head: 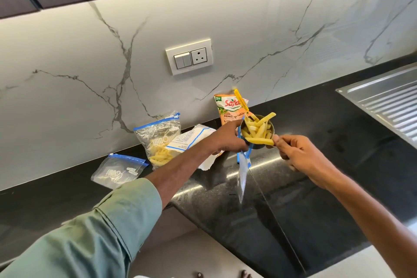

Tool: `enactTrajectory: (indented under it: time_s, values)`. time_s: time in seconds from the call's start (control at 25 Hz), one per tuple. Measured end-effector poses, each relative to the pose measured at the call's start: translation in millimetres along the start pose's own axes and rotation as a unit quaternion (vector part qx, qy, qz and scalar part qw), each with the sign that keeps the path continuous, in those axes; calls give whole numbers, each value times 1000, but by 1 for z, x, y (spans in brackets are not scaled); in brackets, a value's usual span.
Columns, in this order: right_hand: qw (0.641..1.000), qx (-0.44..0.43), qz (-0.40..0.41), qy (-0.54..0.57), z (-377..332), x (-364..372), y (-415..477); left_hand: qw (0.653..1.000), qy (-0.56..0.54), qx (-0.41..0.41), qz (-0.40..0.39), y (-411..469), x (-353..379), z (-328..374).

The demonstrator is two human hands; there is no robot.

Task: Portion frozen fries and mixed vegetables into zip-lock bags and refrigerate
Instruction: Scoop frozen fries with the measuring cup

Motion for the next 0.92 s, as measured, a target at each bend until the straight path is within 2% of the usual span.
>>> enactTrajectory:
  time_s: [0.08,0.24,0.44,0.6,0.76,0.92]
  values:
    - [1000,1,1,15,3,-2,0,1000,-6,7,0,-2,4,0]
    - [998,7,21,-58,5,-4,3,999,40,29,-6,-3,11,4]
    - [996,32,17,-84,16,-2,7,989,110,71,65,-5,2,8]
    - [995,47,-3,-93,25,4,7,984,150,87,43,-1,5,6]
    - [997,60,-15,-48,32,9,7,984,160,69,32,2,4,-3]
    - [996,74,-3,47,37,-4,9,987,108,75,93,3,-10,-12]
Point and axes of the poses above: each hand's wrist, its own y-axis towards the middle knuckle, its own x-axis out of the palm, z = x × y, the point moved 9 cm from there along y, towards the middle knuckle, and after that the axes turned 15 degrees about -y, right-handed, at the moved point
